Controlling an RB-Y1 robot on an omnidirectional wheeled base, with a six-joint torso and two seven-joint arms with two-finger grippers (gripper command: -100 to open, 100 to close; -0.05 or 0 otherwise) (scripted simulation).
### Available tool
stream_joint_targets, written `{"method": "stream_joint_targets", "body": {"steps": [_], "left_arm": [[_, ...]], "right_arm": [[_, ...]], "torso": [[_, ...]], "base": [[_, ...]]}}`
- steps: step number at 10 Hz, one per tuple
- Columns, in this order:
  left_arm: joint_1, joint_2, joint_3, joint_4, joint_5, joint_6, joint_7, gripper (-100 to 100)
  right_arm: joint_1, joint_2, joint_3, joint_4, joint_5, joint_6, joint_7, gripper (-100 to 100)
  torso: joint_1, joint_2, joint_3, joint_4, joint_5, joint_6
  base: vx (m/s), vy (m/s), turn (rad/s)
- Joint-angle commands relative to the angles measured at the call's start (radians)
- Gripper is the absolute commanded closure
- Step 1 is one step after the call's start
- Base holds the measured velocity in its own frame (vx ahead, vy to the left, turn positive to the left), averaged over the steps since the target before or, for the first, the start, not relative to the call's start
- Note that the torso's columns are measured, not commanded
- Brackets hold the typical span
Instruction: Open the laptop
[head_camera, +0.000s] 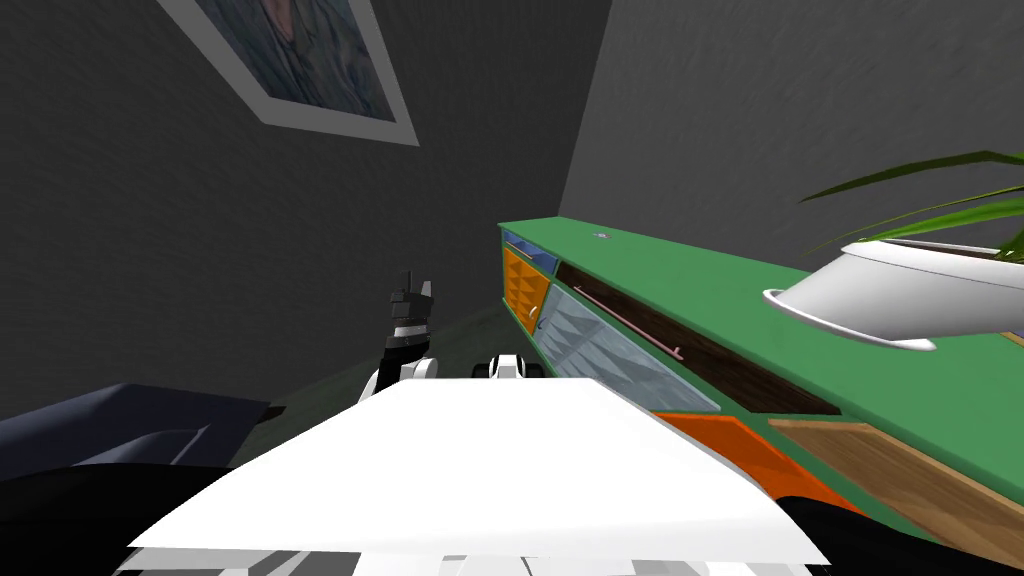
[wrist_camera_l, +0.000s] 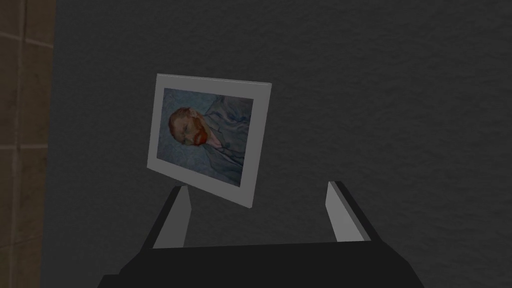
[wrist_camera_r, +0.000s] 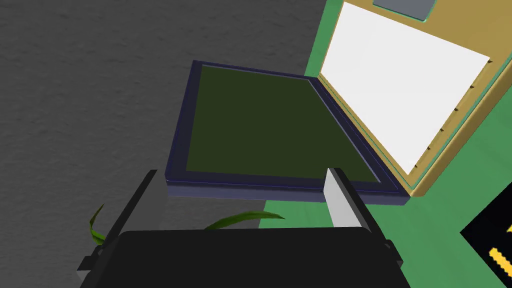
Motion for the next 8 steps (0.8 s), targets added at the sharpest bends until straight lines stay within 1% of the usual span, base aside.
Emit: {"method": "stream_joint_targets", "body": {"steps": [1,4,5,6,7,8], "left_arm": [[0.0,0.0,0.0,0.0,0.0,0.0,0.0,0],[0.0,0.0,0.0,0.0,0.0,0.0,0.0,0],[0.0,0.0,0.0,0.0,0.0,0.0,0.0,0],[0.0,0.0,0.0,0.0,0.0,0.0,0.0,0],[0.0,0.0,0.0,0.0,0.0,0.0,0.0,0],[0.0,0.0,0.0,0.0,0.0,0.0,0.0,0]], "right_arm": [[0.025,-0.053,-0.031,0.06,0.016,0.006,0.038,-100],[0.068,-0.127,-0.073,0.122,0.038,0.028,0.077,-100],[0.061,-0.119,-0.066,0.123,0.032,0.015,0.068,-100],[0.072,-0.126,-0.071,0.128,0.032,0.018,0.063,-100],[0.067,-0.124,-0.07,0.127,0.032,0.017,0.067,-100],[0.068,-0.124,-0.07,0.128,0.032,0.017,0.066,100]], "torso": [[0.002,0.003,0.002,0.001,0.0,0.0],[0.001,0.002,0.001,0.0,0.0,-0.001],[0.0,0.001,0.0,0.0,0.0,-0.001],[0.002,0.002,0.001,0.001,0.0,0.0],[-0.001,0.0,0.0,0.0,0.0,-0.001],[0.001,0.001,0.0,0.0,0.0,-0.001]], "base": [[0.014,-0.057,0.12],[0.012,-0.074,0.14],[0.009,-0.041,0.033],[0.055,-0.099,0.014],[0.035,-0.065,0.011],[0.004,-0.009,-0.007]]}}
